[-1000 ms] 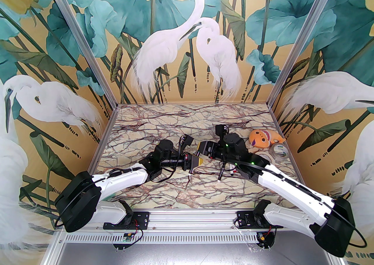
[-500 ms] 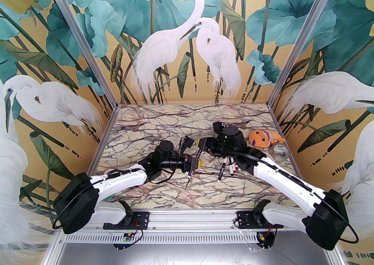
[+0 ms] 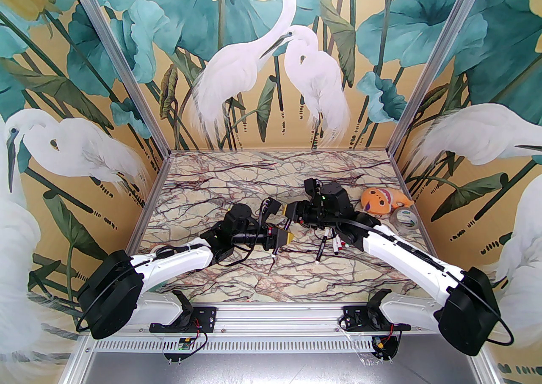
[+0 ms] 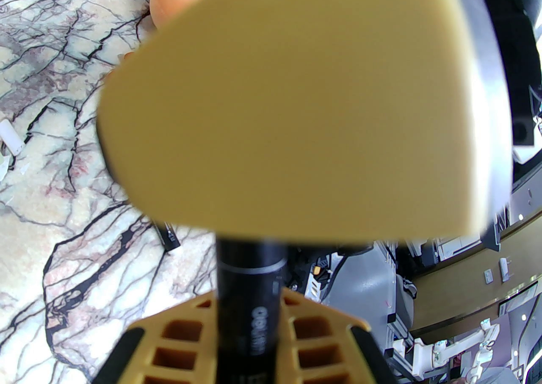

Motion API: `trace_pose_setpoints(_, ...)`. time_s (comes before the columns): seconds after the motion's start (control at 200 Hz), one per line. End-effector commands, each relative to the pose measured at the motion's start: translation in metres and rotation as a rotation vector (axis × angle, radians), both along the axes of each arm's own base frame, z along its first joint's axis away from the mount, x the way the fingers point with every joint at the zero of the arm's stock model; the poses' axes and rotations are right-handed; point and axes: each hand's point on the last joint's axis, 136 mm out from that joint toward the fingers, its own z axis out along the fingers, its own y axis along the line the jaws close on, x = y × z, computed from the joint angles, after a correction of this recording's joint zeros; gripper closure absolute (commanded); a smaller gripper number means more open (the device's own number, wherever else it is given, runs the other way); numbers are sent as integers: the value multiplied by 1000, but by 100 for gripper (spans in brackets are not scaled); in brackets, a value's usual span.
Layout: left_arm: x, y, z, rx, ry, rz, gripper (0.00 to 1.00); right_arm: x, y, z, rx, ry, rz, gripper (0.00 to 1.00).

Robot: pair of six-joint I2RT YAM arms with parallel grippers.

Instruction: Open the pen caps

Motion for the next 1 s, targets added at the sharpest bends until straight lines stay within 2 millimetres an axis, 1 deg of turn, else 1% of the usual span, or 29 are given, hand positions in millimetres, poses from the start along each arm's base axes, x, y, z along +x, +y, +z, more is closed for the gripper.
trace_pose_setpoints(0.0, -4, -1, 3, -16, 9, -14, 91, 2, 5, 5, 10, -13, 11, 72)
trace_pose_setpoints(0.145, -4, -4, 3, -22, 29, -20, 91, 3, 3, 2, -19, -22, 8, 75)
trace_pose_setpoints(0.305, -5, -3, 4, -16, 38, -20, 92, 5, -1, -1, -50, -38, -5, 81)
trace_pose_setpoints(0.43, -6, -3, 3, -10, 56, -22, 92, 5, -1, 1, -64, -67, 0, 83)
trace_pose_setpoints(0.555, -9, -6, 2, -5, 90, -45, 93, 8, -7, 3, -91, -112, -21, 86)
trace_pose_setpoints(0.635, -12, -6, 0, -8, 106, -61, 94, 11, -9, 10, -77, -143, -43, 88)
trace_pose_setpoints(0.76, -19, -2, -3, -10, 97, -79, 95, 16, -10, 27, -47, -215, -62, 89)
trace_pose_setpoints(0.82, -24, 0, -6, -4, 98, -97, 95, 17, -8, 37, -12, -278, -45, 89)
trace_pose_setpoints(0.885, -27, 2, -12, 13, 104, -104, 95, 19, -7, 44, 39, -319, -17, 90)
trace_pose_setpoints(0.935, -29, 4, -15, 20, 109, -107, 95, 17, -5, 49, 69, -353, 9, 90)
trace_pose_setpoints(0.995, -29, 5, -15, 16, 106, -104, 95, 17, -6, 52, 75, -369, 15, 90)
